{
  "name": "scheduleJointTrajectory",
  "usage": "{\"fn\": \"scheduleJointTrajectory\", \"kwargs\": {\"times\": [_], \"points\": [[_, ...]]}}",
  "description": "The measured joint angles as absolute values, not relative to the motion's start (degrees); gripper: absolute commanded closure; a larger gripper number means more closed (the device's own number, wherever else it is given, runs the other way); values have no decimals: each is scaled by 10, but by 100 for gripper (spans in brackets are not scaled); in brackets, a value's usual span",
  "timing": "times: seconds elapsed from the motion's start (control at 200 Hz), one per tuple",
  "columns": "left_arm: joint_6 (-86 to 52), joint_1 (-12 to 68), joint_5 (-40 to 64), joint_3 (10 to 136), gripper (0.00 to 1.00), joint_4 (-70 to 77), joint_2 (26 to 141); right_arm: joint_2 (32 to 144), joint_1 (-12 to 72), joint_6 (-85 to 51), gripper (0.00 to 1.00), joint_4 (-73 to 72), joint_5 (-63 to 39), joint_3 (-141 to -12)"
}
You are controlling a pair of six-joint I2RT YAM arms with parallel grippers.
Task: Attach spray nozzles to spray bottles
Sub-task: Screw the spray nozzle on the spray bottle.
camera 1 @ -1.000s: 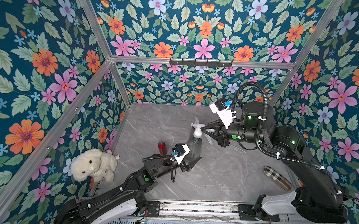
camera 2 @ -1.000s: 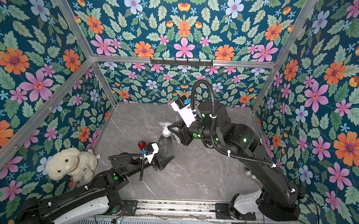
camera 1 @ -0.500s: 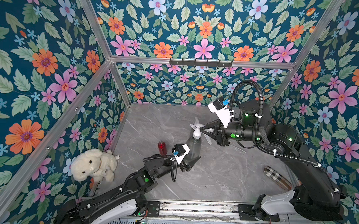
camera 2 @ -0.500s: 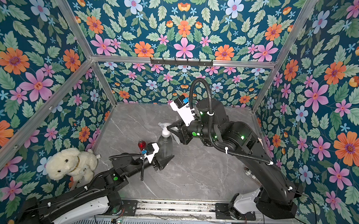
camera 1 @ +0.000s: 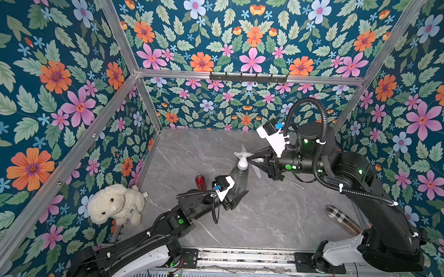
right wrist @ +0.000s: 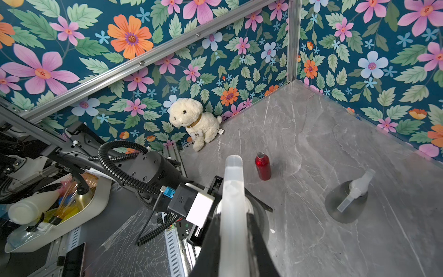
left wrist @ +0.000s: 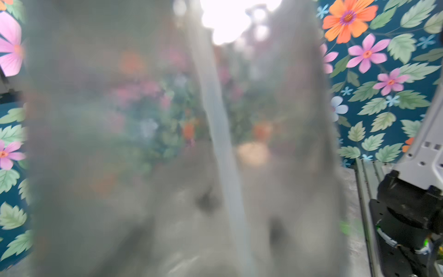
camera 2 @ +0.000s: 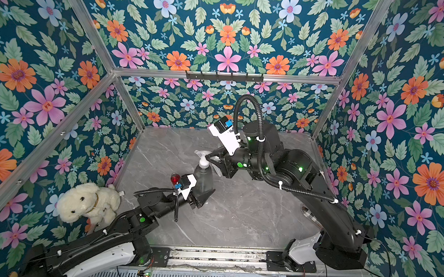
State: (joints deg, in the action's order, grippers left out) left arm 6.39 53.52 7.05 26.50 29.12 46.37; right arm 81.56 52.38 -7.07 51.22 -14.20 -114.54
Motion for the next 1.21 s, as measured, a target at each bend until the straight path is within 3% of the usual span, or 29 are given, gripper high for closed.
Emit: {"fn": "scheduleJointTrajectory", "kwargs": {"times": [0.425, 0.835, 0.945, 1.205], "points": [[80, 535, -12, 279, 100, 292, 479, 822, 553, -105, 100, 468, -50, -1118], [105, 555, -100, 285, 100, 270, 489, 879, 564, -184, 100, 522, 15, -1188], [107, 556, -104, 283, 100, 270, 488, 882, 565, -195, 88, 529, 19, -1194], [110, 557, -105, 284, 100, 274, 489, 876, 573, -195, 79, 538, 30, -1201]]}}
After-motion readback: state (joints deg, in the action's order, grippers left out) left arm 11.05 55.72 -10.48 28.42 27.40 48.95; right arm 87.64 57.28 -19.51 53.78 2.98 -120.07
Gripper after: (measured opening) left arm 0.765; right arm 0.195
